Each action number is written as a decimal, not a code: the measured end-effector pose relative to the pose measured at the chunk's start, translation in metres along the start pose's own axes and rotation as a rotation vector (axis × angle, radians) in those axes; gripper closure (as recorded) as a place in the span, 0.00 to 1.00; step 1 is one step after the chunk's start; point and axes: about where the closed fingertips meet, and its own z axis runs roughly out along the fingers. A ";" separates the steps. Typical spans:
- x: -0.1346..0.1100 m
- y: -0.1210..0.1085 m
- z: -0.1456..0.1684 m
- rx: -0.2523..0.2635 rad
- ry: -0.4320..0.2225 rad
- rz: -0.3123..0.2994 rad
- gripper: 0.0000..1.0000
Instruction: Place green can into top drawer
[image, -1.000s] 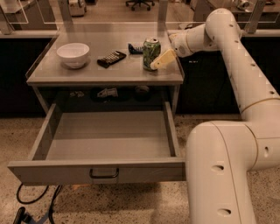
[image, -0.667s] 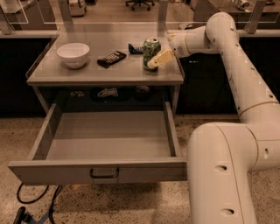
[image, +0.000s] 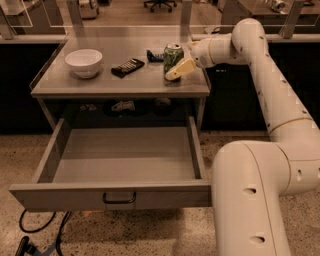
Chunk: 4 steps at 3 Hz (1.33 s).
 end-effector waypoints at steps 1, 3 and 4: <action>0.000 0.000 0.000 0.000 0.000 0.000 0.18; 0.000 0.000 0.000 0.000 0.000 0.000 0.66; -0.004 0.003 -0.001 -0.003 0.013 -0.007 0.89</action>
Offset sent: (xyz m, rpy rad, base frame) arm 0.0000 0.0000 0.0000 0.0000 0.0000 0.0000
